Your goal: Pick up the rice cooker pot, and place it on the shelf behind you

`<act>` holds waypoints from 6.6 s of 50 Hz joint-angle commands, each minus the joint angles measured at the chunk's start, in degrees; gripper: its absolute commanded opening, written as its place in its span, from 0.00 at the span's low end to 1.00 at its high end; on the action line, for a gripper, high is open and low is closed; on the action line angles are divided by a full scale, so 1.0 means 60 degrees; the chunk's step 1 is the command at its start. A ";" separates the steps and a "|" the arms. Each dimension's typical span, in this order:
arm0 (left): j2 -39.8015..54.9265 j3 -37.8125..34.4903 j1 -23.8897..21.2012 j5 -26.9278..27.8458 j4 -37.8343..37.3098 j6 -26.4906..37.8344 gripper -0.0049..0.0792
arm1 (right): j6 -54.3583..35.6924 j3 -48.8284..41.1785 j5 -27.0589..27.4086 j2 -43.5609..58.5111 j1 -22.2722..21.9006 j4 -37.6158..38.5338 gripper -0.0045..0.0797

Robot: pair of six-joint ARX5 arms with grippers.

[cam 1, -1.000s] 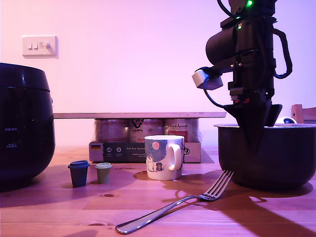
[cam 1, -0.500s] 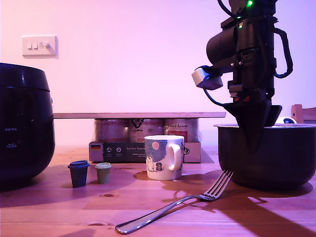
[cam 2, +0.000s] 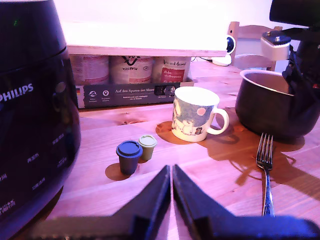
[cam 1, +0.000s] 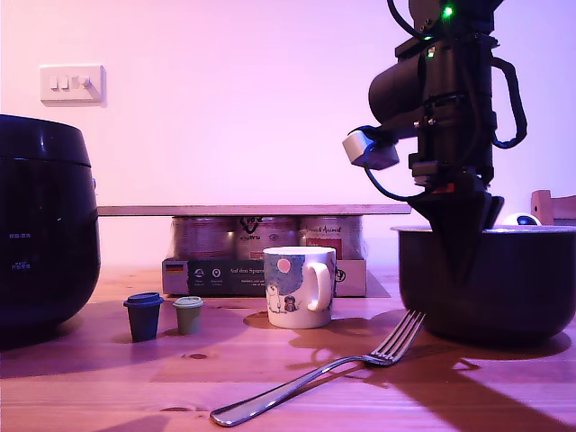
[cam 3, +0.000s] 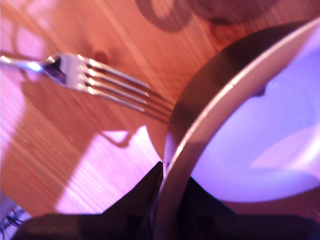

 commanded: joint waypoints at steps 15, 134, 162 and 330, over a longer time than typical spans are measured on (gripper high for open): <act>-0.0091 -0.0266 -0.0033 -0.0029 0.0007 0.0011 0.04 | 0.0382 0.1581 0.0273 0.0142 -0.0018 -0.1100 0.04; -0.0091 -0.0266 -0.0033 -0.0036 -0.0306 0.0007 0.04 | 0.1206 0.7665 -0.1869 0.0393 -0.0918 0.4003 0.04; -0.0091 -0.0266 -0.0033 -0.0029 -0.0492 0.0004 0.04 | 0.1162 0.7665 -0.1836 0.0845 -0.0922 0.3541 0.04; -0.0091 -0.0266 -0.0033 -0.0029 -0.0495 0.0004 0.04 | 0.3526 1.0856 -0.0714 0.1486 -0.0663 0.0390 0.04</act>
